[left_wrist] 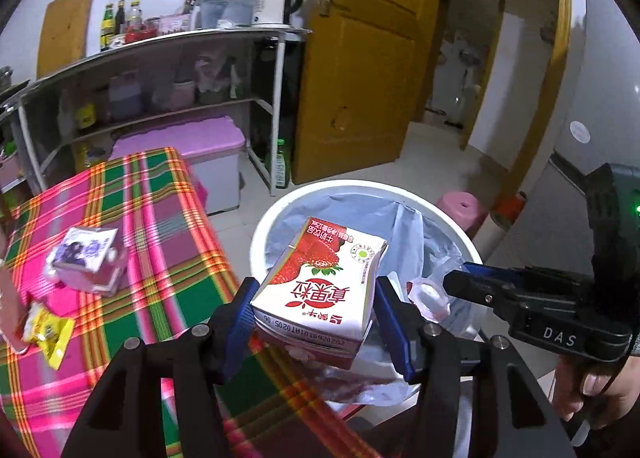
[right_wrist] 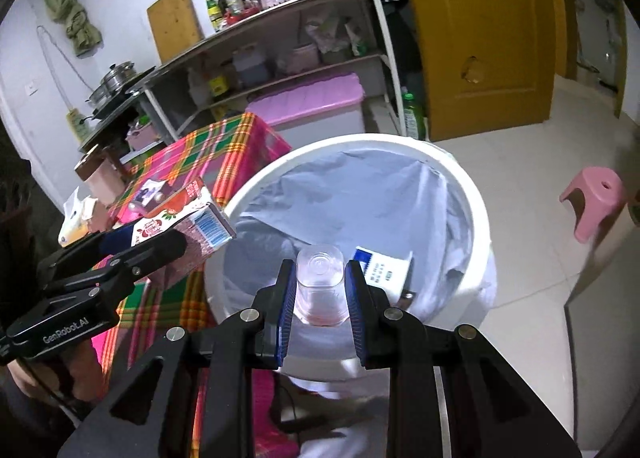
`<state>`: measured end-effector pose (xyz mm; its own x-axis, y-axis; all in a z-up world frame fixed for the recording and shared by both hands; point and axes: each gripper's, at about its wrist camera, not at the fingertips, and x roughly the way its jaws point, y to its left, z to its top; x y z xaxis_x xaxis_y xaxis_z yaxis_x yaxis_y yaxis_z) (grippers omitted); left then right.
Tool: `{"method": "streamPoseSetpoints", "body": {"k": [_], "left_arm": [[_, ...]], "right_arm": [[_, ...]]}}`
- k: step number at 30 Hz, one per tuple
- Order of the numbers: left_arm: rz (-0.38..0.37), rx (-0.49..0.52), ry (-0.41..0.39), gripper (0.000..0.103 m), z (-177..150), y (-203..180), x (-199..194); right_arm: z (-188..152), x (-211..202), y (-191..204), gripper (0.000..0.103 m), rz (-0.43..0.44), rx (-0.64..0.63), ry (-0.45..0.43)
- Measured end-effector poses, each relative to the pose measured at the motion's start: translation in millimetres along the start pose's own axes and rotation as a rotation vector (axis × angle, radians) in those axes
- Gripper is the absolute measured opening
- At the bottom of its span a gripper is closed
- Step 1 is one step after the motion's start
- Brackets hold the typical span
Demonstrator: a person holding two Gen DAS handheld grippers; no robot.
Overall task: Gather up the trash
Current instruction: 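Carry the milk carton with the left tool while the right tool carries the clear cup to the bin, then open the left tool over the bin while the right tool releases the clear cup, then move both open tools back over the table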
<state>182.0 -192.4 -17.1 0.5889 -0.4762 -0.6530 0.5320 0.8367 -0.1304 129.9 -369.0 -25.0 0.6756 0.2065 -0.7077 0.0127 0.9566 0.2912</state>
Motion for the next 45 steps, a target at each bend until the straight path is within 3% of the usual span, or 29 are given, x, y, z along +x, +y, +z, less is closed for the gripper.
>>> {"method": "streamPoseSetpoints", "body": {"k": [11,15,23,45], "left_arm": [[-0.055,0.019,0.038,0.058,9,-9,23],[-0.055,0.011,0.029,0.058,9,-6,20],[-0.045,-0.02,0.0,0.058,3,2,1],[0.118,-0.142,-0.042,0.058,-53,43,-77]], "right_arm": [[0,5,-9,0.027,-0.005,0.018,0.029],[1,3,-7,0.037,-0.003,0.014,0.023],[0,-3,-3,0.038,0.0,0.011,0.009],[-28,-21,66,0.038,0.11,-0.106,-0.006]]}}
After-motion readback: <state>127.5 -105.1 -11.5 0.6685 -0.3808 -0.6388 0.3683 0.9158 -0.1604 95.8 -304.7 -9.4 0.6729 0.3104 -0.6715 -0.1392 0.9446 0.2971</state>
